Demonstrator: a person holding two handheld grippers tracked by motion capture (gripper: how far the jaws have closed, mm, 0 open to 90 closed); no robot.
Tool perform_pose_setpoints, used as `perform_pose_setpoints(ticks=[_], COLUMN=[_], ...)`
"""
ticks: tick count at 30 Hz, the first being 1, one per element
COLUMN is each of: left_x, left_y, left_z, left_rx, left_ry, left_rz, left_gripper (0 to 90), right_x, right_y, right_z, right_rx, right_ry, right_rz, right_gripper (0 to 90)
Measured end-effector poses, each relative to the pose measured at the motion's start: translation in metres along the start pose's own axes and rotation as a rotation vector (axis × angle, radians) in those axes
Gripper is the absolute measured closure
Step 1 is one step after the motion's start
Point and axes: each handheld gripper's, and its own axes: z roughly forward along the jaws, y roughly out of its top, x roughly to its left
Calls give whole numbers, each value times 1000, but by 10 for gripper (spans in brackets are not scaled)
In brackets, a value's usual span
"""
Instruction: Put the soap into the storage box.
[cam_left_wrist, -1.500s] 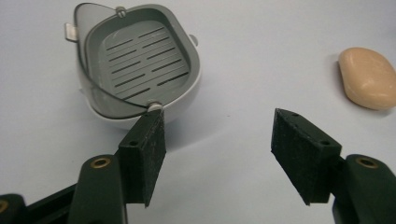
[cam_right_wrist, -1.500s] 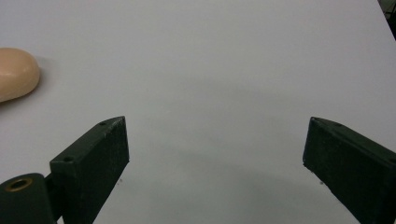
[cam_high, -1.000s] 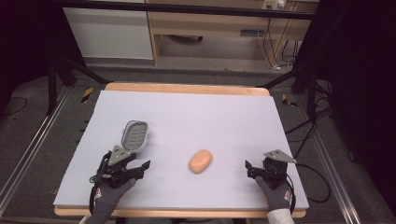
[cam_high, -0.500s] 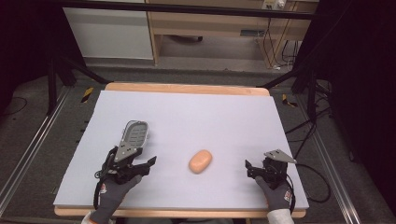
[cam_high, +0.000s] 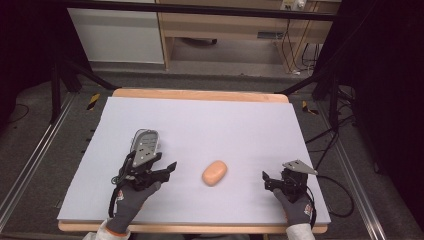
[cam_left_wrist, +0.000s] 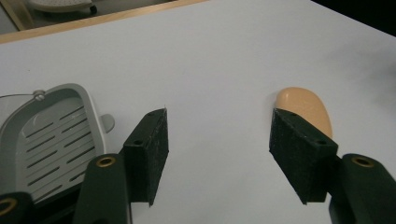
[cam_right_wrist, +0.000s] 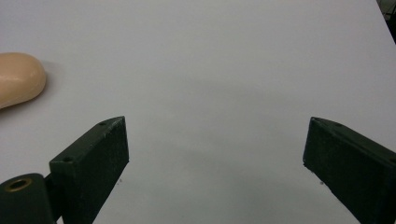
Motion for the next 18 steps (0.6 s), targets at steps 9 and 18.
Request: perform_pose_setpoints(ticks=[9,18], left_x=[-14,-24], left_y=[7,12], left_z=[14,27], left_rx=[18,35], left_ry=[-27,-45], left_rz=[29,43], left_gripper=[354,340], right_x=[0,0], right_y=[1,1], right_z=[0,0], right_rx=[-3,1], right_ry=[8,14], right_rz=[0,1], right_gripper=[71,76])
